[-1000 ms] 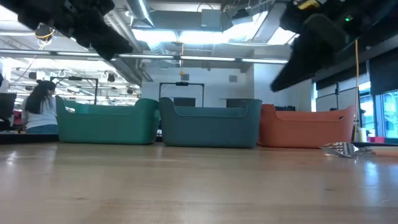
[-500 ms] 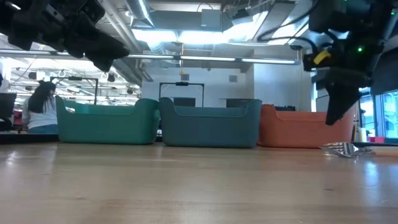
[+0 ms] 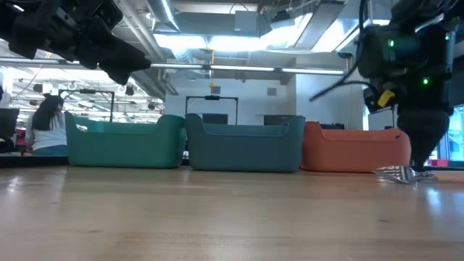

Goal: Sort silverware by color (type)
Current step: Put the right white fork into the green bin

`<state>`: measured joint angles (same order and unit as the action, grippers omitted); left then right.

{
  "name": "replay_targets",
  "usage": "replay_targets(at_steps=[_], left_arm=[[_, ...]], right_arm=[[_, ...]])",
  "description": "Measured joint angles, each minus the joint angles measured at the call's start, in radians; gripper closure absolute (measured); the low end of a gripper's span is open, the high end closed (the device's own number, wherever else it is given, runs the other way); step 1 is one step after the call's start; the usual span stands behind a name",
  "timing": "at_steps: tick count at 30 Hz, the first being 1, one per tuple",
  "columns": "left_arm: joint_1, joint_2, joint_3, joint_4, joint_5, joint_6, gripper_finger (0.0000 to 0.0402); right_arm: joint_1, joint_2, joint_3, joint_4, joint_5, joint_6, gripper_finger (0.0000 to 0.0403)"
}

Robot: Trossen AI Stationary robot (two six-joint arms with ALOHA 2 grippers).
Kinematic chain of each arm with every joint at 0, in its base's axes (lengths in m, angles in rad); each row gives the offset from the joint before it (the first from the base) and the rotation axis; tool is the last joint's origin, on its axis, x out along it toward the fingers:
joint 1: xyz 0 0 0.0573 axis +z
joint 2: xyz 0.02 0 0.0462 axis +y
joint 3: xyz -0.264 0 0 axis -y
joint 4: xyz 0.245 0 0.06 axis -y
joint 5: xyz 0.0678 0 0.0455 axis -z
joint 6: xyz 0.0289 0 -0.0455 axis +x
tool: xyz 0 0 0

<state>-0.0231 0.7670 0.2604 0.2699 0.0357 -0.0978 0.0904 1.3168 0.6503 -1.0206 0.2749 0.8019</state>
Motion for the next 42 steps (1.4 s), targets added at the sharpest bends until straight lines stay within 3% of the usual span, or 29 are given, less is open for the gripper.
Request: replay_targets(at_steps=[15, 18, 27, 36, 42], left_arm=[[0.000, 0.000, 0.000, 0.010, 0.005, -0.019, 0.0301], [0.000, -0.002, 0.000, 0.017, 0.008, -0.028, 0.0301], [0.000, -0.002, 0.000, 0.023, -0.042, 0.000, 0.0301], [0.000, -0.002, 0.000, 0.020, -0.045, -0.003, 0.0301], [0.000, -0.002, 0.000, 0.018, -0.045, 0.001, 0.0301]], right_arm=[[-0.040, 0.085, -0.060, 0.090, 0.013, -0.128, 0.0229], [-0.040, 0.091, -0.059, 0.098, 0.012, -0.154, 0.0255], [-0.038, 0.092, -0.062, 0.149, 0.003, -0.257, 0.0393], [-0.040, 0.063, -0.046, 0.162, 0.118, -0.232, 0.0400], [-0.039, 0.025, 0.049, 0.161, 0.149, -0.284, 0.0401]])
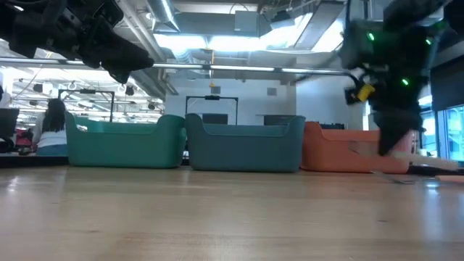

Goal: Sort silverware by color (type)
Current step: Put the right white fork into the green bin

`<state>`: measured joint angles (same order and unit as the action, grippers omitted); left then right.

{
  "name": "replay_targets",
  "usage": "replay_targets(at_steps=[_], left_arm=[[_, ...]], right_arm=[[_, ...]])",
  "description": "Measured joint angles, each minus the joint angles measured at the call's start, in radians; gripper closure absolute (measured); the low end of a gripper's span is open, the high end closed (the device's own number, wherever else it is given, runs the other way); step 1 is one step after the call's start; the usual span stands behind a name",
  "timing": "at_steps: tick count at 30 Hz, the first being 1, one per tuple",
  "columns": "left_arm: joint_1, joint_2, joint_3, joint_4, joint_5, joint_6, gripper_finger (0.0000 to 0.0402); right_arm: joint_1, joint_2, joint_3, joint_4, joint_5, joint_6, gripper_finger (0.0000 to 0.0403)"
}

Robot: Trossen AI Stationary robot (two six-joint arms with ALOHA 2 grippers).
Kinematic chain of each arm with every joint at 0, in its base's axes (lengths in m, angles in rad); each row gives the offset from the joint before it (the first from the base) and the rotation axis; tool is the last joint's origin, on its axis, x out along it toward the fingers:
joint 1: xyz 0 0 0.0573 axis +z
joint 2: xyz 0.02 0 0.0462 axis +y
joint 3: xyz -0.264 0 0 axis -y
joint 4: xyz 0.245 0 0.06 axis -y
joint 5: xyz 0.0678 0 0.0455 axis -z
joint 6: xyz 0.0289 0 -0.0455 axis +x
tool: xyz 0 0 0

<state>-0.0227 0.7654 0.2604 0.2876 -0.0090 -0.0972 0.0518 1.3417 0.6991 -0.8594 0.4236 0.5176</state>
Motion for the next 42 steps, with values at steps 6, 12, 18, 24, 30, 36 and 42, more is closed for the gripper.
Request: replay_targets(at_steps=[6, 12, 18, 24, 30, 36, 42], left_arm=[[0.000, 0.000, 0.000, -0.027, 0.001, 0.006, 0.0301], [0.000, 0.000, 0.000, -0.031, 0.002, 0.082, 0.0276], [0.000, 0.000, 0.000, -0.027, 0.002, 0.083, 0.0220], [-0.004, 0.020, 0.001, 0.019, 0.003, 0.083, 0.0194], [-0.028, 0.099, 0.001, 0.117, 0.010, 0.083, 0.0199], [-0.040, 0.183, 0.001, 0.259, 0.011, 0.076, 0.0208], [-0.040, 0.261, 0.001, 0.333, 0.026, 0.071, 0.0209]], right_arm=[[0.028, -0.005, 0.104, 0.059, 0.034, -0.072, 0.0402], [0.103, -0.002, 0.113, 0.343, 0.030, -0.192, 0.0402], [0.155, 0.044, 0.112, 0.731, 0.028, -0.373, 0.0403], [0.157, 0.168, 0.112, 1.112, -0.037, -0.566, 0.0403], [0.157, 0.295, 0.139, 1.376, -0.104, -0.710, 0.0403], [0.157, 0.403, 0.227, 1.385, -0.125, -0.755, 0.0403], [0.157, 0.482, 0.310, 1.385, -0.128, -0.770, 0.0403]])
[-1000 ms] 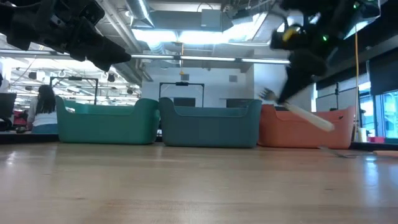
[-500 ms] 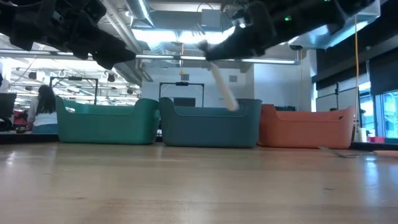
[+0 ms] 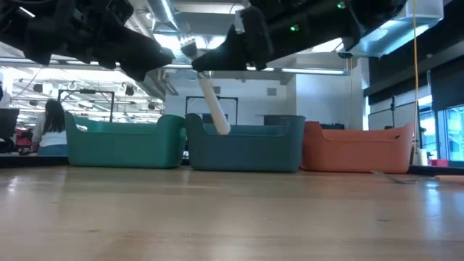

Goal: Sort silverware by color (type)
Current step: Put the right white fork into the green bin

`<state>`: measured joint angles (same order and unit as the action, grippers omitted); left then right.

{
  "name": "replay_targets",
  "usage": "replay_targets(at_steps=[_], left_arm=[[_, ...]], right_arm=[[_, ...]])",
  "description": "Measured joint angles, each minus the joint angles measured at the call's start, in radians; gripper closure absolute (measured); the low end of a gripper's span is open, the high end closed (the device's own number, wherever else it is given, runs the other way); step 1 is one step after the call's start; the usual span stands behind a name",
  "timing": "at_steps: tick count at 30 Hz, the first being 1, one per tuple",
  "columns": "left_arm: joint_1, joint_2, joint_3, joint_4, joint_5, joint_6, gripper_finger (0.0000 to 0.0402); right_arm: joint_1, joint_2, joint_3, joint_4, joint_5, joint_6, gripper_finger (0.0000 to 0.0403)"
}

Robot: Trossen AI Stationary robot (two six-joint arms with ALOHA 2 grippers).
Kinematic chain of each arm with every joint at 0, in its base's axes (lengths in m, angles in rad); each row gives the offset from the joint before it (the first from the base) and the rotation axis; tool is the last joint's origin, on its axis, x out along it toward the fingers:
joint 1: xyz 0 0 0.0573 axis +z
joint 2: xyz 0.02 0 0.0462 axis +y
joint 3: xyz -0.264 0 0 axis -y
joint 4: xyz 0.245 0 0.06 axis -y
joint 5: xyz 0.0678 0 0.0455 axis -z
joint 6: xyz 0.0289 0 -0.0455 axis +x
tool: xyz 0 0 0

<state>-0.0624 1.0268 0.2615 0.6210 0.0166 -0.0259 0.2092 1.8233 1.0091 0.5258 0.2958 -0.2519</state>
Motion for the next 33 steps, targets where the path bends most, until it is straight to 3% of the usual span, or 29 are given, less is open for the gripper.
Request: replay_targets(at_steps=[7, 17, 33], left_arm=[[-0.011, 0.084, 0.000, 0.138, 0.049, -0.025, 0.0209], [-0.046, 0.099, -0.001, 0.189, 0.054, -0.020, 0.0209], [-0.046, 0.120, 0.000, 0.215, 0.077, -0.017, 0.0227]], right_arm=[[0.000, 0.063, 0.071, -0.006, -0.001, -0.016, 0.0403], [0.000, 0.068, 0.073, 0.013, -0.001, -0.015, 0.0403], [-0.016, 0.139, 0.073, 0.220, -0.038, -0.009, 0.0403]])
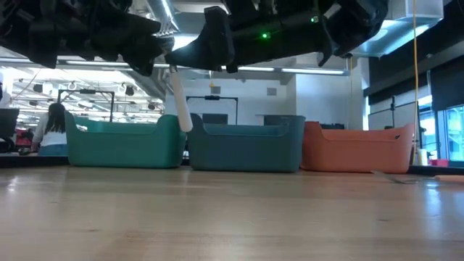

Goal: Sort silverware by color (type)
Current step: Put the right white fork into the green bin

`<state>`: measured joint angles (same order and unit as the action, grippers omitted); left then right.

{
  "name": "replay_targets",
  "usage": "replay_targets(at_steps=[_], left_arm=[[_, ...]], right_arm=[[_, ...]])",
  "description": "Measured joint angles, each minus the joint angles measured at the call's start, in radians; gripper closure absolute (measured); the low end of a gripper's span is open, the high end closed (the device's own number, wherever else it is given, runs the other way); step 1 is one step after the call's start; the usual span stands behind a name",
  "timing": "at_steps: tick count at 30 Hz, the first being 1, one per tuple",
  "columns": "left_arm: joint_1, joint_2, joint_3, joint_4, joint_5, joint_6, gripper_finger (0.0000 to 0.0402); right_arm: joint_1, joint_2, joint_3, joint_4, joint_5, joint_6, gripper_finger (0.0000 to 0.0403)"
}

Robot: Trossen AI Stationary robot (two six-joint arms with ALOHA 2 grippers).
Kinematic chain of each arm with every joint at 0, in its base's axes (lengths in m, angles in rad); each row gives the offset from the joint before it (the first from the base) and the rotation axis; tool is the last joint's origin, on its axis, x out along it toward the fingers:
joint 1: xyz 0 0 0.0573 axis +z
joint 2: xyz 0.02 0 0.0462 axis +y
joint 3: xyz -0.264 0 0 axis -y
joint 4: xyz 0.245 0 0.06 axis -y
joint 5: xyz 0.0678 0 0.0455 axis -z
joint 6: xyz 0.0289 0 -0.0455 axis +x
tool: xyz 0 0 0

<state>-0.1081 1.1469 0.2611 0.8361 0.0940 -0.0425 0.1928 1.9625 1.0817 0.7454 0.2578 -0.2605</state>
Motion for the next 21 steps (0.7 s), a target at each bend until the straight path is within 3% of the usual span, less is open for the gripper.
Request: replay_targets(at_steps=[21], left_arm=[[0.000, -0.001, 0.000, 0.043, 0.002, 0.047, 0.0395]], right_arm=[[0.003, 0.000, 0.000, 0.057, -0.054, 0.061, 0.0403]])
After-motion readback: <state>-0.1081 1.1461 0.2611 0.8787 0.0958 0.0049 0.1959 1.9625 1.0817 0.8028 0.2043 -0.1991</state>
